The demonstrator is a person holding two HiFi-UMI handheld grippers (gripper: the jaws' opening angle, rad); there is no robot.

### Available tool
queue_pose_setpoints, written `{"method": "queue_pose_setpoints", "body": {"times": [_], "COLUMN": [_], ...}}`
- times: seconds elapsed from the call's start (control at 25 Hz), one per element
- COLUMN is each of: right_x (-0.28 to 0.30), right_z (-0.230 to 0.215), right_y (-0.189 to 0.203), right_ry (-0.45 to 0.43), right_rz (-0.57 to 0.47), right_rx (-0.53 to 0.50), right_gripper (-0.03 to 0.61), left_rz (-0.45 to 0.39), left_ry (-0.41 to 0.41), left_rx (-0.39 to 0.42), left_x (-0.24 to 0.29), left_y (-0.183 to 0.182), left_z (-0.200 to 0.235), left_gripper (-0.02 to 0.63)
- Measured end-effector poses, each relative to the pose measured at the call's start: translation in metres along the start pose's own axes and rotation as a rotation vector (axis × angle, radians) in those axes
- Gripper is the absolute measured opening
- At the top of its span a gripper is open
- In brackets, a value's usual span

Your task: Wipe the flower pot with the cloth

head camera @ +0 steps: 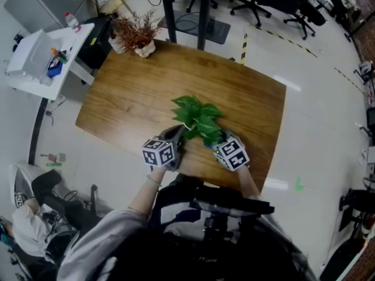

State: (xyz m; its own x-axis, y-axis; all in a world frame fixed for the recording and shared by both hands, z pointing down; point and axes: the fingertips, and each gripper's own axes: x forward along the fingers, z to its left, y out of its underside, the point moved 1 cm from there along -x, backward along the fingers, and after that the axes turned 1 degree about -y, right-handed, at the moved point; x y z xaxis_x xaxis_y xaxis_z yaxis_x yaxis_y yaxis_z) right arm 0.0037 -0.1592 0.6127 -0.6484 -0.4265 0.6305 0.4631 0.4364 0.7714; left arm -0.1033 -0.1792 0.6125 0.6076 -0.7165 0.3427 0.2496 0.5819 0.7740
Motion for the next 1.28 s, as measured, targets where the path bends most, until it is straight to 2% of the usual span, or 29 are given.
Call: {"method": "queue_pose_setpoints", "body": {"times": [0.24, 0.52, 0.64, 0.76, 0.92, 1.08, 1.28], "right_x": [0.012, 0.019, 0.013, 0.0, -0.012, -0.011, 0.003], "right_z": [0.033, 0.062, 0.058, 0.035, -0.003, -0.027, -0.024], "right_y": [0.004, 0.009, 0.015, 0.024, 0.015, -0.012, -0.034], "right_ry": [-0.074, -0.144, -0.121, -0.05, 0.033, 0.062, 0.02], "right_rz": [0.011, 0.051, 0.048, 0.044, 0.005, -0.013, -0.008], "right_rx": [0.006, -0.029, 0.003, 0.04, 0.066, -0.013, -0.086], "right_gripper": [0.071, 0.071, 0.071, 0.071, 0.071, 0.071, 0.071], "left_rz": [0.007, 0.01, 0.003, -0.015, -0.028, -0.018, -0.01], "left_ry": [-0.021, -0.051, -0.057, -0.052, -0.033, -0.021, -0.007], "left_rx": [0.036, 0.042, 0.034, 0.015, -0.009, -0.026, -0.031], "left_x": [-0.002, -0.001, -0.009, -0.021, -0.028, -0.024, -0.02], "left_y": [-0.012, -0.017, -0.014, -0.008, 0.005, 0.015, 0.017], "left_z": [0.018, 0.031, 0.03, 0.022, 0.007, -0.002, -0.006], "left_gripper": [0.006, 0.006, 0.006, 0.006, 0.006, 0.006, 0.006]}}
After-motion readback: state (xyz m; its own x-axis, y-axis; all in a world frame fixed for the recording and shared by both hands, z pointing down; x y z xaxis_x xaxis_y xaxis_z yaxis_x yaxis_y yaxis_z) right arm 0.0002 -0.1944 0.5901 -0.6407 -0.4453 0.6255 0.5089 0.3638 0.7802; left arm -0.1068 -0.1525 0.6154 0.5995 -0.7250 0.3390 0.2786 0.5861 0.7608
